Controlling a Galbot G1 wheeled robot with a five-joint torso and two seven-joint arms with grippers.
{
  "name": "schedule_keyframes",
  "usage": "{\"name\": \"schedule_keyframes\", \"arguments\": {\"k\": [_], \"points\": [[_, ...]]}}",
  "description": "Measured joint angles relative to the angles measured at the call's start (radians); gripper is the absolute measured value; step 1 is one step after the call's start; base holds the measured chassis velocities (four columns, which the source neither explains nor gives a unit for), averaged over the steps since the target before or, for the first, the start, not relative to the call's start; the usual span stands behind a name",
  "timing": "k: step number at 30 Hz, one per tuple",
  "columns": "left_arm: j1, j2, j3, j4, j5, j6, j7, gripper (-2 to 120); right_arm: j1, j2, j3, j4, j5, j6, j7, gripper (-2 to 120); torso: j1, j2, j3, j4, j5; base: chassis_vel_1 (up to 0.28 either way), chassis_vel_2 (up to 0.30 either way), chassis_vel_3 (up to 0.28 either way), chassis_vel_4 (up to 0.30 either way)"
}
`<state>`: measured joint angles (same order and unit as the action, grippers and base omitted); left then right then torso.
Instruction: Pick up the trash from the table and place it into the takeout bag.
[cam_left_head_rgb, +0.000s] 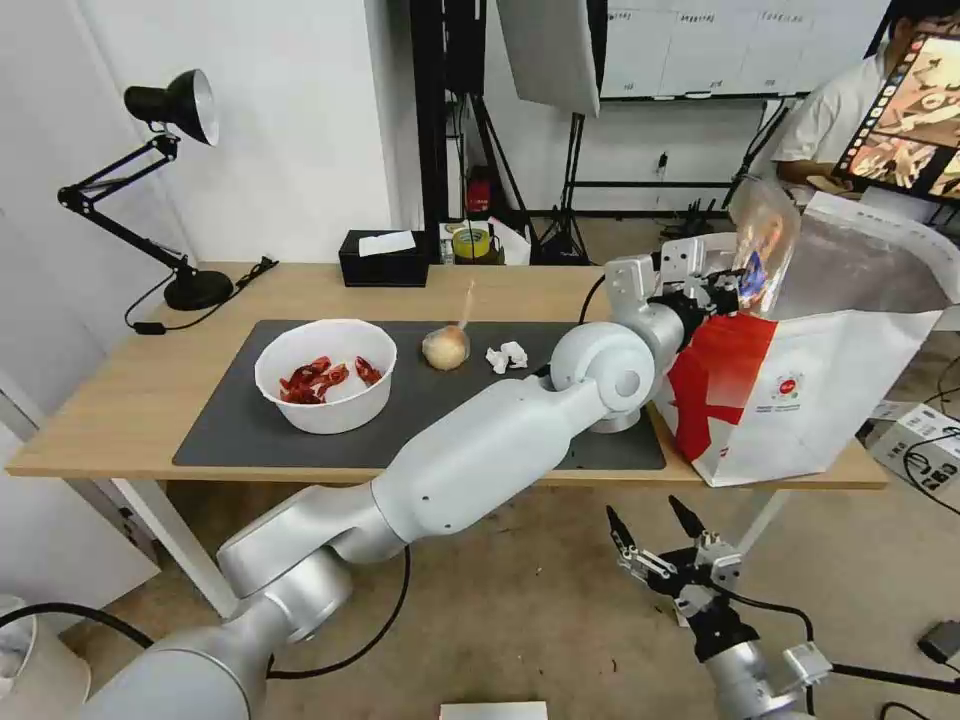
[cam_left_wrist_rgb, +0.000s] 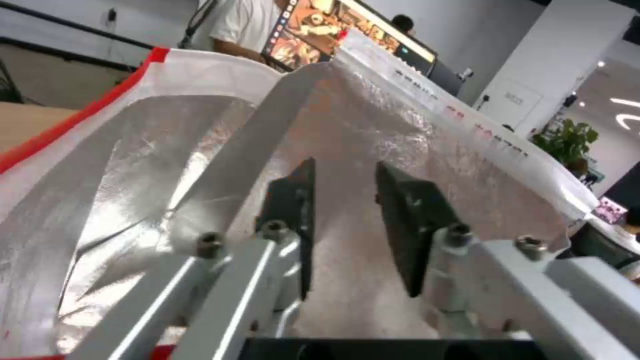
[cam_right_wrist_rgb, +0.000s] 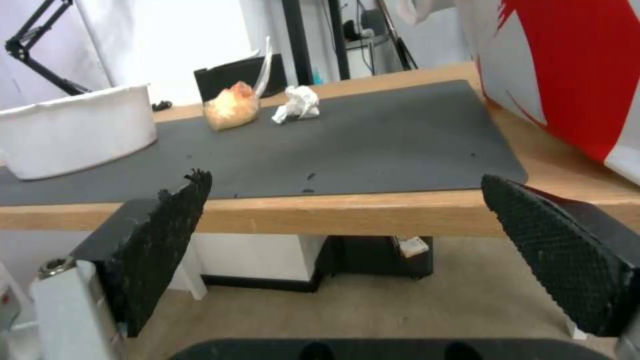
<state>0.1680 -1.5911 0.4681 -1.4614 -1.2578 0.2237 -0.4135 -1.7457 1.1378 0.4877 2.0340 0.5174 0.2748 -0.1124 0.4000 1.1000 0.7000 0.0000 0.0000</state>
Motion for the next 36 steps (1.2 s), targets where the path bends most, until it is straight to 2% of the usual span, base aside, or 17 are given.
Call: {"name": "schedule_keyframes", "arguments": {"k": [2,5,6,8,9,12,13,16,19,20,23,24,29,30,31,35,36], "points": [[0.001,0.000,-0.003,0.001,-0.001,0.000,0.000,38,0.000,0.000,-0.003,-0.002,0.000,0.000,0.000,100,0.000,0.000,0.000,-0.0001,0.0000,0.000,0.000,0.000,0.000],[0.001,0.003,-0.015,-0.004,-0.002,0.000,0.000,56,0.002,0.000,-0.008,-0.004,0.000,-0.001,0.000,100,0.000,0.000,0.000,-0.0001,0.0000,0.000,0.000,0.000,0.000],[0.001,0.003,-0.015,-0.004,-0.002,0.000,0.000,56,0.002,0.000,-0.008,-0.004,0.000,-0.001,0.000,100,0.000,0.000,0.000,-0.0001,0.0000,0.000,0.000,0.000,0.000],[-0.001,0.006,-0.025,-0.015,-0.002,-0.001,0.000,65,0.004,0.000,-0.010,-0.004,0.000,-0.001,0.000,100,0.000,0.000,0.000,0.0000,0.0000,0.000,0.000,0.000,0.000],[-0.001,0.006,-0.025,-0.015,-0.002,-0.001,0.000,65,0.004,0.000,-0.010,-0.004,0.000,-0.001,0.000,100,0.000,0.000,0.000,0.0000,0.0000,0.000,0.000,0.000,0.000],[-0.008,0.012,-0.039,-0.031,-0.002,-0.007,0.001,79,0.007,-0.002,-0.013,-0.003,0.000,-0.002,0.000,100,0.000,0.000,0.000,-0.0001,-0.0001,0.000,0.000,0.000,0.000],[-0.008,0.012,-0.039,-0.031,-0.002,-0.007,0.001,79,0.007,-0.002,-0.013,-0.003,0.000,-0.002,0.000,100,0.000,0.000,0.000,-0.0001,-0.0001,0.000,0.000,0.000,0.000],[-0.014,0.036,-0.045,-0.057,-0.002,-0.019,0.002,94,0.010,-0.003,-0.017,0.001,0.000,-0.003,0.001,100,0.000,0.000,0.000,-0.0001,-0.0001,0.000,0.000,0.000,0.000],[-0.014,0.078,-0.054,-0.096,-0.003,-0.024,0.003,99,0.013,-0.006,-0.018,0.007,0.000,-0.005,0.001,100,0.000,0.000,0.000,-0.0001,-0.0001,0.000,0.000,0.000,0.000],[-0.014,0.078,-0.054,-0.096,-0.003,-0.024,0.003,99,0.013,-0.006,-0.018,0.007,0.000,-0.005,0.001,100,0.000,0.000,0.000,-0.0001,-0.0001,0.000,0.000,0.000,0.000],[-0.003,0.160,-0.077,-0.159,-0.024,-0.025,0.000,100,0.014,-0.011,-0.020,0.017,0.002,-0.005,0.001,100,0.000,0.000,0.000,0.0000,-0.0003,0.000,0.000,0.000,0.000],[-0.003,0.160,-0.077,-0.159,-0.024,-0.025,0.000,100,0.014,-0.011,-0.020,0.017,0.002,-0.005,0.001,100,0.000,0.000,0.000,0.0000,-0.0003,0.000,0.000,0.000,0.000],[0.047,0.277,-0.111,-0.251,-0.030,-0.044,-0.003,100,0.024,-0.016,-0.020,0.024,0.003,-0.005,0.008,100,0.000,0.000,0.000,0.0001,-0.0004,0.000,0.000,0.000,0.000],[0.067,0.310,-0.119,-0.274,-0.019,-0.055,-0.003,100,0.028,-0.019,-0.022,0.024,0.003,-0.005,0.013,100,0.000,0.000,0.000,-0.0001,-0.0005,0.000,0.000,0.000,0.000],[0.067,0.310,-0.119,-0.274,-0.019,-0.055,-0.003,100,0.028,-0.019,-0.022,0.024,0.003,-0.005,0.013,100,0.000,0.000,0.000,-0.0001,-0.0005,0.000,0.000,0.000,0.000],[0.171,0.421,-0.164,-0.354,0.045,-0.083,0.022,100,0.038,-0.024,-0.034,0.027,0.003,-0.007,0.019,100,0.000,0.000,0.000,0.0002,-0.0006,0.000,0.000,0.000,0.000],[0.171,0.421,-0.164,-0.354,0.045,-0.083,0.022,100,0.038,-0.024,-0.034,0.027,0.003,-0.007,0.019,100,0.000,0.000,0.000,0.0002,-0.0006,0.000,0.000,0.000,0.000]]}}
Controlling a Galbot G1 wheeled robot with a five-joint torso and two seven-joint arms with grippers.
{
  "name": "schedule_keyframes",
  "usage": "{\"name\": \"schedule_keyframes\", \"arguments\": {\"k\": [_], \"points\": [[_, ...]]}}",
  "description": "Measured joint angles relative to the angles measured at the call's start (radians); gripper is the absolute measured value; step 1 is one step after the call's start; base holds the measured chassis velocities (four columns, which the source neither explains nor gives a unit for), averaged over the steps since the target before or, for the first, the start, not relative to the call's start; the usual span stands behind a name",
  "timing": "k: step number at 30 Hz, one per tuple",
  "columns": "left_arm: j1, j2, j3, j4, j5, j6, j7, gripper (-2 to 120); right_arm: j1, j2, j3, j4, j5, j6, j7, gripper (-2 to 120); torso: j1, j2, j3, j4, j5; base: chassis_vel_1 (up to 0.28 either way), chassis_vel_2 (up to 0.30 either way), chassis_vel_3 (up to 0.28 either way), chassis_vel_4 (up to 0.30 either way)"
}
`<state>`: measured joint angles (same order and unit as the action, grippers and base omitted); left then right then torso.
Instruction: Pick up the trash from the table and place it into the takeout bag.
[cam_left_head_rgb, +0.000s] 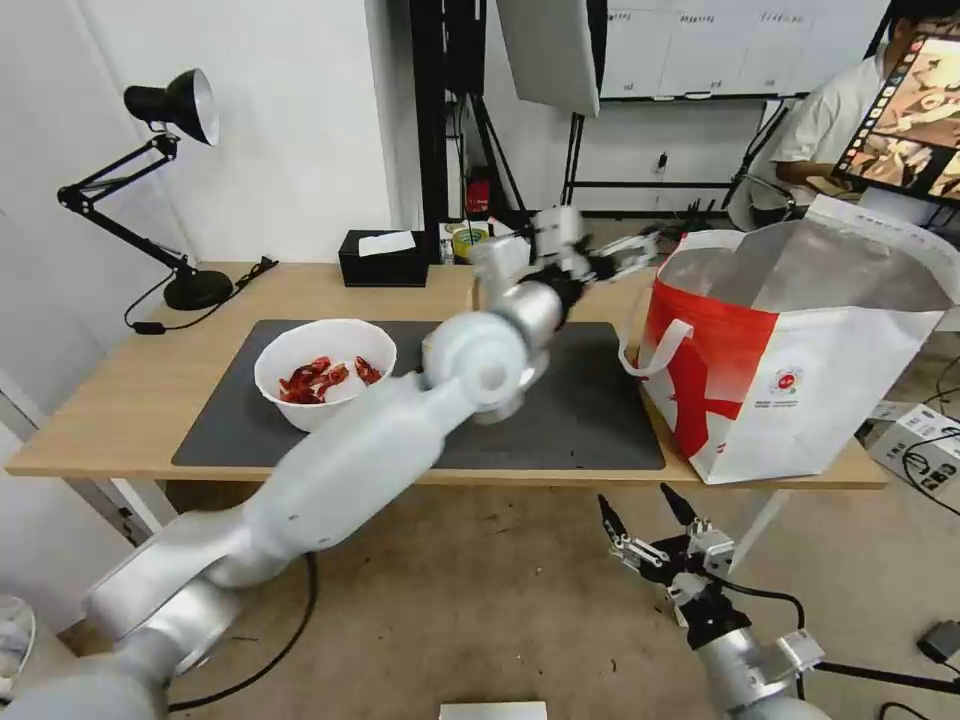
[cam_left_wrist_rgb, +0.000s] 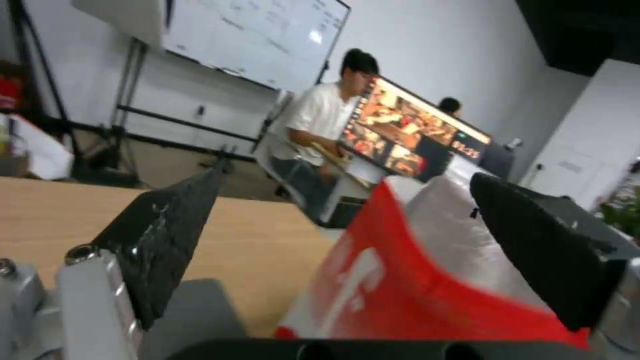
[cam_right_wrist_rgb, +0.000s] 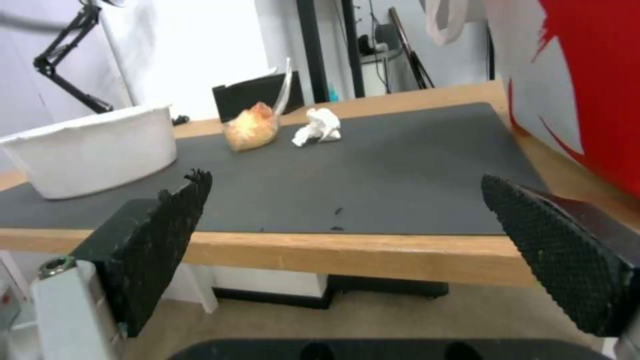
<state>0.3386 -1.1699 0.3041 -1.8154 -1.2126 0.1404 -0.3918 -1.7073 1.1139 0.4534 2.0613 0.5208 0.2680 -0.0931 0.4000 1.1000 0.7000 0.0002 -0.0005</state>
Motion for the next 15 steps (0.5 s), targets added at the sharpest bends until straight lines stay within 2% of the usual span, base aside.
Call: {"name": "schedule_keyframes", "arguments": {"k": [2,5,7,8,10,11,13,14,15], "points": [[0.059,0.040,-0.022,-0.027,0.048,-0.018,0.025,100,0.004,-0.001,-0.006,0.001,0.000,-0.001,0.002,100,0.000,0.000,0.000,-0.0002,0.0000,0.000,0.000,0.000,0.000],[0.100,0.065,-0.038,-0.038,0.093,-0.035,0.048,100,0.007,-0.001,-0.010,0.001,0.000,-0.001,0.002,100,0.000,0.000,0.000,-0.0003,0.0001,0.000,0.000,0.000,0.000],[0.179,0.110,-0.068,-0.054,0.200,-0.067,0.096,100,0.011,-0.001,-0.015,0.001,0.000,-0.002,0.003,100,0.000,0.000,0.000,-0.0003,0.0000,0.000,0.000,0.000,0.000],[0.179,0.110,-0.068,-0.054,0.200,-0.067,0.096,100,0.011,-0.001,-0.015,0.001,0.000,-0.002,0.003,100,0.000,0.000,0.000,-0.0003,0.0000,0.000,0.000,0.000,0.000],[0.237,0.151,-0.097,-0.056,0.299,-0.099,0.154,100,0.012,0.000,-0.016,0.001,0.000,-0.002,0.004,100,0.000,0.000,0.000,-0.0002,0.0004,0.000,0.000,0.000,0.000],[0.237,0.151,-0.097,-0.056,0.299,-0.099,0.154,100,0.012,0.000,-0.016,0.001,0.000,-0.002,0.004,100,0.000,0.000,0.000,-0.0002,0.0004,0.000,0.000,0.000,0.000],[0.297,0.192,-0.139,-0.062,0.379,-0.123,0.217,100,0.015,0.000,-0.016,0.001,0.000,-0.002,0.004,100,0.000,0.000,0.000,-0.0002,0.0001,0.000,0.000,0.000,0.000],[0.297,0.192,-0.139,-0.062,0.379,-0.123,0.217,100,0.015,0.000,-0.016,0.001,0.000,-0.002,0.004,100,0.000,0.000,0.000,-0.0002,0.0001,0.000,0.000,0.000,0.000],[0.340,0.219,-0.178,-0.068,0.427,-0.140,0.257,100,0.015,0.001,-0.016,0.002,0.000,-0.002,0.004,100,0.000,0.000,0.000,-0.0002,0.0004,0.000,0.000,0.000,0.000]]}}
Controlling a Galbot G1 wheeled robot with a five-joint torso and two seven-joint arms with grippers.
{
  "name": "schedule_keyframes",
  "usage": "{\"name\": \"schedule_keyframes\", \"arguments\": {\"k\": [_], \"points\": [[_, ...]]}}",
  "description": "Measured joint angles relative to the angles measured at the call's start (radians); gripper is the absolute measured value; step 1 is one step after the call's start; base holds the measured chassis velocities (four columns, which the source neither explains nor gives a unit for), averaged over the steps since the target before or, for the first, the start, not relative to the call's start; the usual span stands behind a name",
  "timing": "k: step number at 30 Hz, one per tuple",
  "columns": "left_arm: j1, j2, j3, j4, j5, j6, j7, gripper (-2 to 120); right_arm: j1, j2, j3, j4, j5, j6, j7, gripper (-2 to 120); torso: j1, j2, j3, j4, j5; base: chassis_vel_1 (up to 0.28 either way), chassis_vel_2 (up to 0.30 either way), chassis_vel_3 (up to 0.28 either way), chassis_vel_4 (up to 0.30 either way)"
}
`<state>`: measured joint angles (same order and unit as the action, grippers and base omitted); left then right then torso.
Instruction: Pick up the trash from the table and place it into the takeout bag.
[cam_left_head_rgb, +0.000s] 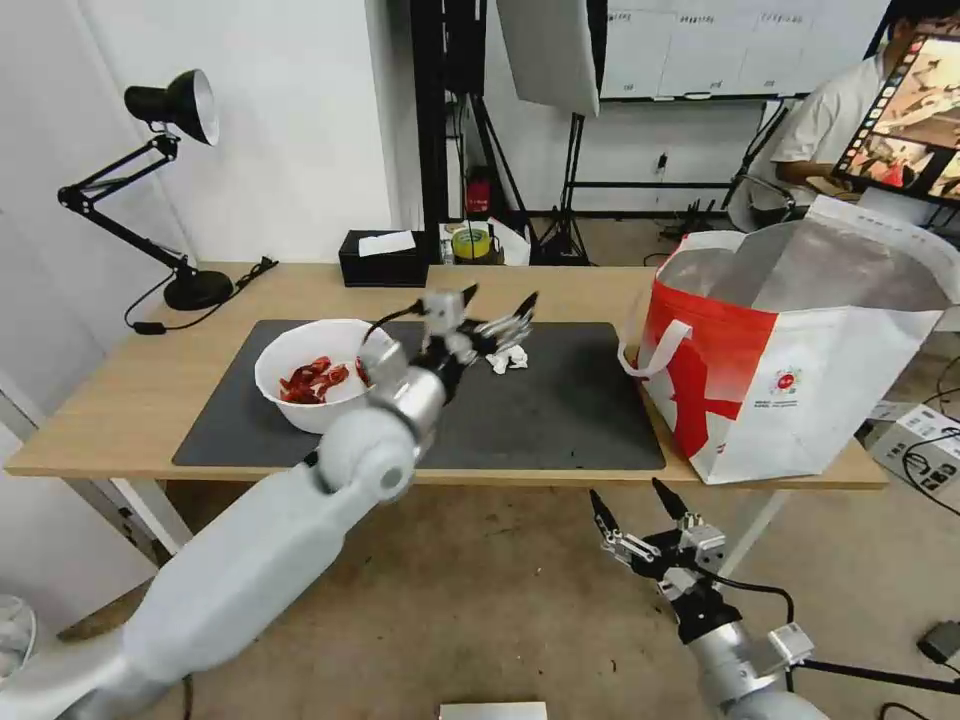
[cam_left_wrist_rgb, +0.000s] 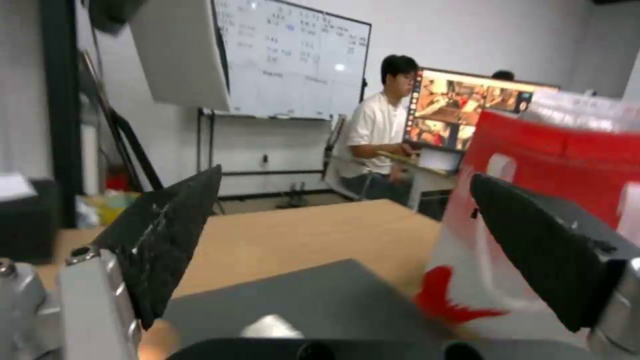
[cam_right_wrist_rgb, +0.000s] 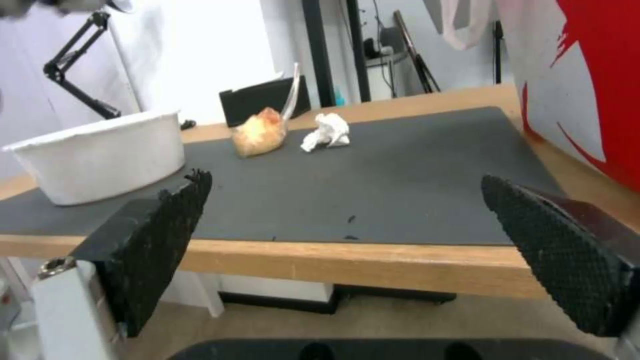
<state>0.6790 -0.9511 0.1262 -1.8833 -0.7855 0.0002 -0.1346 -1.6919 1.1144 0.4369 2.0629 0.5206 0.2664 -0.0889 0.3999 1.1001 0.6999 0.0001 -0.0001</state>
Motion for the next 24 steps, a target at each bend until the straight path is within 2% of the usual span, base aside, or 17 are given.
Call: {"name": "schedule_keyframes", "arguments": {"k": [1,2,5,6,9,10,12,14,15,17,21,24], "points": [[0.035,0.016,-0.031,-0.005,0.031,-0.013,0.031,100,0.001,0.000,0.000,0.000,0.000,0.000,0.000,100,0.000,0.000,0.000,0.0000,-0.0001,0.000,0.000,0.000,0.000],[0.035,0.016,-0.031,-0.005,0.031,-0.013,0.031,100,0.001,0.000,0.000,0.000,0.000,0.000,0.000,100,0.000,0.000,0.000,0.0000,-0.0001,0.000,0.000,0.000,0.000],[0.148,0.056,-0.128,-0.031,0.092,-0.035,0.094,100,0.005,-0.001,-0.003,0.000,0.001,0.000,0.000,100,0.000,0.000,0.000,-0.0001,0.0000,0.000,0.000,0.000,0.000],[0.148,0.056,-0.128,-0.031,0.092,-0.035,0.094,100,0.005,-0.001,-0.003,0.000,0.001,0.000,0.000,100,0.000,0.000,0.000,-0.0001,0.0000,0.000,0.000,0.000,0.000],[0.286,0.076,-0.226,-0.062,0.142,-0.065,0.128,100,0.006,0.001,-0.004,0.000,0.001,0.000,0.000,100,0.000,0.000,0.000,0.0001,0.0001,0.000,0.000,0.000,0.000],[0.286,0.076,-0.226,-0.062,0.142,-0.065,0.128,100,0.006,0.001,-0.004,0.000,0.001,0.000,0.000,100,0.000,0.000,0.000,0.0001,0.0001,0.000,0.000,0.000,0.000],[0.359,0.075,-0.268,-0.078,0.164,-0.085,0.130,100,0.005,0.004,0.000,0.000,0.002,0.001,0.000,100,0.000,0.000,0.000,-0.0002,0.0000,0.000,0.000,0.000,0.000],[0.438,0.057,-0.320,-0.093,0.193,-0.106,0.131,100,0.005,0.007,0.000,0.003,0.002,0.002,0.001,100,0.000,0.000,0.000,-0.0002,0.0001,0.000,0.000,0.000,0.000],[0.438,0.057,-0.320,-0.093,0.193,-0.106,0.131,100,0.005,0.007,0.000,0.003,0.002,0.002,0.001,100,0.000,0.000,0.000,-0.0002,0.0001,0.000,0.000,0.000,0.000],[0.563,0.012,-0.416,-0.107,0.249,-0.147,0.147,100,0.005,0.011,0.000,0.006,0.002,0.004,0.003,100,0.000,0.000,0.000,-0.0003,0.0001,0.000,0.000,0.000,0.000],[0.645,-0.016,-0.476,-0.115,0.271,-0.162,0.167,100,0.006,0.015,0.000,0.006,0.002,0.007,0.004,100,0.000,0.000,0.000,-0.0001,-0.0001,0.000,0.000,0.000,0.000],[0.791,-0.070,-0.586,-0.136,0.327,-0.195,0.191,100,0.007,0.021,0.000,-0.002,0.000,0.021,0.004,100,0.000,0.000,0.000,-0.0001,0.0001,0.000,0.000,0.000,0.000]]}}
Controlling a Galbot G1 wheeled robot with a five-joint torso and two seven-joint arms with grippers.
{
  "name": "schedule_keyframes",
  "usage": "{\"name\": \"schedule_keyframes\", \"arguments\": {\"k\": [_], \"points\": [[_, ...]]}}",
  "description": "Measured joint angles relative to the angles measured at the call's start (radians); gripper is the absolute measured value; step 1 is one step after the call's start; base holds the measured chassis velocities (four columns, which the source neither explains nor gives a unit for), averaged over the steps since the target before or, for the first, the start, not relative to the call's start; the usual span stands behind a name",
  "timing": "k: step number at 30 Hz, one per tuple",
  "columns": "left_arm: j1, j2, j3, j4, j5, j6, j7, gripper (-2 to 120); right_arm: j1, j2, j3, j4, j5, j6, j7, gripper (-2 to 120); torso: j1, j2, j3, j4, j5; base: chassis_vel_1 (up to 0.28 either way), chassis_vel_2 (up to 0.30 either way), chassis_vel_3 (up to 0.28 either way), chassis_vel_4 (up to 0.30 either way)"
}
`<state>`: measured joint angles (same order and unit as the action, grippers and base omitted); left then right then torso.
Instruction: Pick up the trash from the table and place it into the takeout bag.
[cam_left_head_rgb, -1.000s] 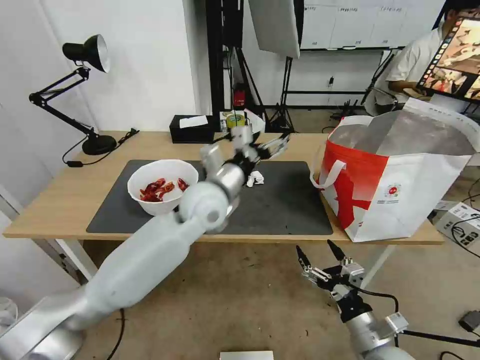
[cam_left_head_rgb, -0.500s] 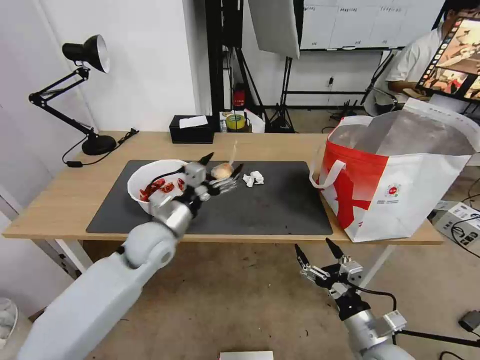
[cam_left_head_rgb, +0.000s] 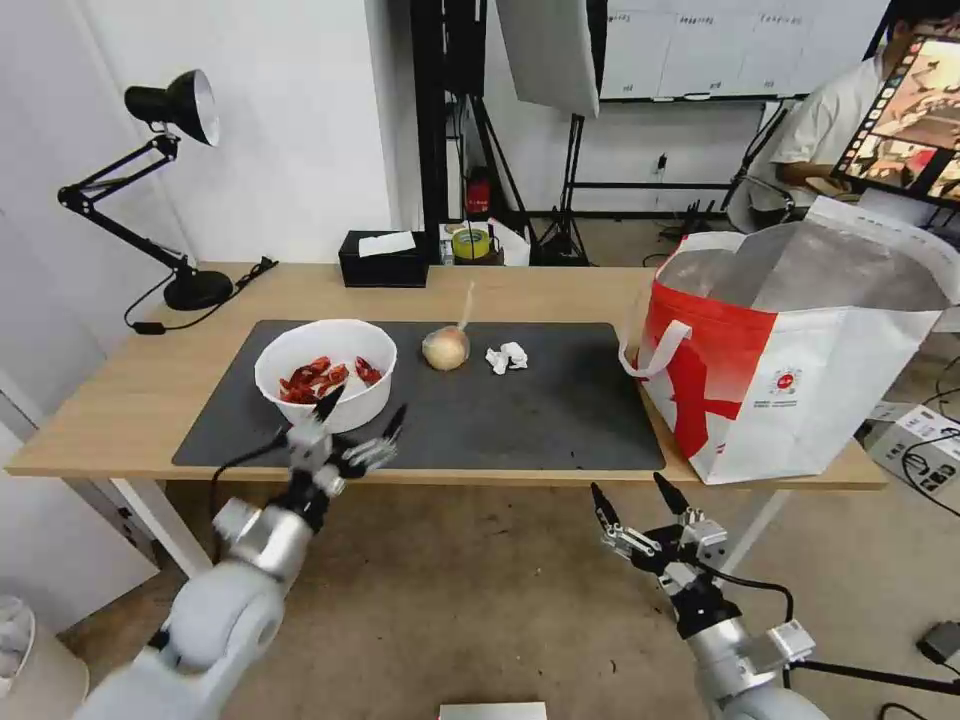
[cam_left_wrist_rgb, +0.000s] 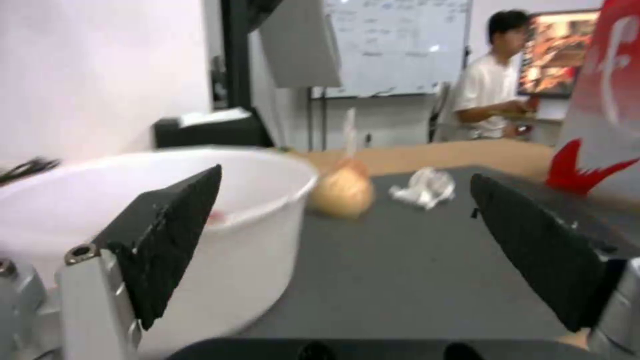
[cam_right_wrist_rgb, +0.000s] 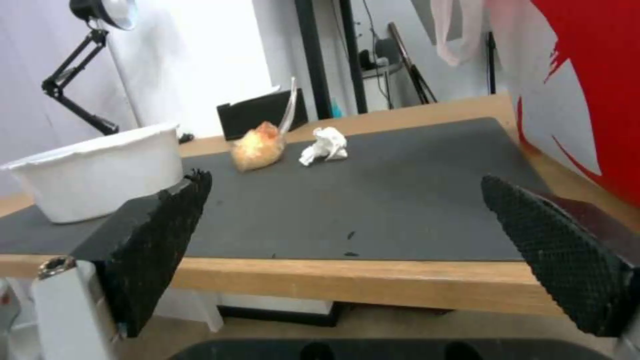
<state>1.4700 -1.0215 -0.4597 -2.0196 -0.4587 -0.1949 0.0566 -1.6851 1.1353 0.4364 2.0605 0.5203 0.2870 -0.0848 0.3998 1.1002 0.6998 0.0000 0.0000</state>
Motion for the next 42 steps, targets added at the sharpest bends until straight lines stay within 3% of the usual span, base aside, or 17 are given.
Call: {"name": "schedule_keyframes", "arguments": {"k": [4,12,33,42], "points": [[0.115,-0.066,-0.054,-0.013,0.042,-0.034,0.009,100,-0.006,0.008,0.009,-0.003,-0.010,0.011,0.000,100,0.000,0.000,0.000,0.0005,0.0002,0.000,0.000,0.000,0.000],[0.135,-0.090,-0.055,-0.010,0.052,-0.048,0.009,100,-0.045,0.036,0.041,-0.014,-0.071,0.055,-0.008,100,0.000,0.000,0.000,-0.0001,0.0001,0.000,0.000,0.000,0.000],[0.138,-0.082,-0.061,-0.007,0.056,-0.048,0.011,100,-0.062,0.042,0.031,-0.022,-0.110,0.080,-0.015,100,0.000,0.000,0.000,-0.0001,0.0000,0.000,0.000,0.000,0.000],[0.109,-0.063,-0.037,0.012,0.048,-0.046,0.015,100,-0.007,-0.020,0.001,0.023,-0.075,0.012,0.014,100,0.000,0.000,0.000,-0.0005,-0.0001,0.000,0.000,0.000,0.000]]}}
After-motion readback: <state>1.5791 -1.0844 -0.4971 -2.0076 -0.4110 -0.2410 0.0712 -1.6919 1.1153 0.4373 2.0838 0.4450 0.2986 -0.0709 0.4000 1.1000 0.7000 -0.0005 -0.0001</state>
